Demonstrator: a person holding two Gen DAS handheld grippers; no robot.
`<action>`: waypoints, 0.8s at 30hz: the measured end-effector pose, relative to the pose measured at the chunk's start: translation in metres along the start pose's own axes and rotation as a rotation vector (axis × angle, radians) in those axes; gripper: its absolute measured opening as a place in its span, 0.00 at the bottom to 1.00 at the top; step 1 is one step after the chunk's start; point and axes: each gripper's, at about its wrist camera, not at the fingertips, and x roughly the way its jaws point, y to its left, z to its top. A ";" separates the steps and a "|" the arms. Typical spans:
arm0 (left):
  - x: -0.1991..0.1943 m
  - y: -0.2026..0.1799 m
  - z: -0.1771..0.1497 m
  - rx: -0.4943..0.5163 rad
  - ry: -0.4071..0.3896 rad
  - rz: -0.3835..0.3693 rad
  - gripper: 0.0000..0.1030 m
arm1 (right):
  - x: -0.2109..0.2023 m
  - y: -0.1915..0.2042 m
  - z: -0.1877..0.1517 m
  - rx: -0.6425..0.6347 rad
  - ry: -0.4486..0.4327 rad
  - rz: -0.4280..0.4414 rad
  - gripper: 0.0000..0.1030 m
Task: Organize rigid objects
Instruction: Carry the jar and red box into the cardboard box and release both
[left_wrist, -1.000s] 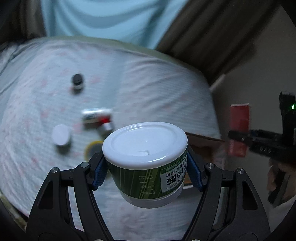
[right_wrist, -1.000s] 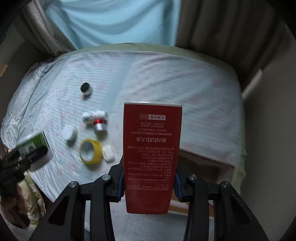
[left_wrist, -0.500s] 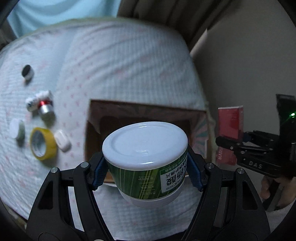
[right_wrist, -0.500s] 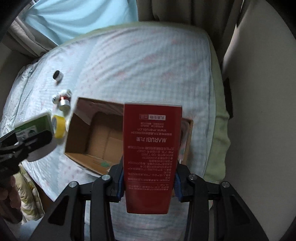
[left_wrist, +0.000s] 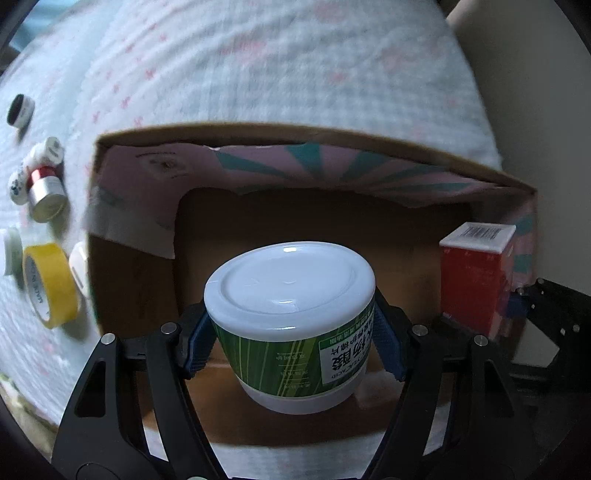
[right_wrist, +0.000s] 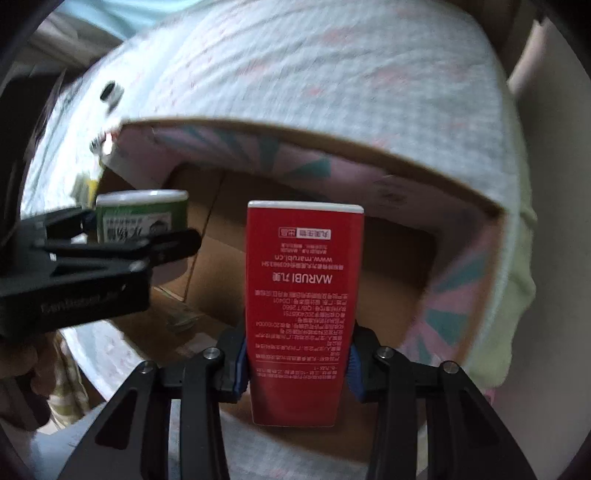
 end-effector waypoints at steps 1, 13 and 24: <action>0.003 0.001 0.001 0.005 0.007 0.003 0.67 | 0.005 0.001 0.001 -0.005 0.009 -0.006 0.37; -0.013 -0.014 -0.003 0.105 -0.015 0.056 0.99 | 0.016 0.009 -0.006 -0.033 0.001 -0.012 0.66; -0.046 0.002 -0.020 0.064 -0.048 0.044 1.00 | -0.004 0.006 -0.034 0.018 -0.078 0.057 1.00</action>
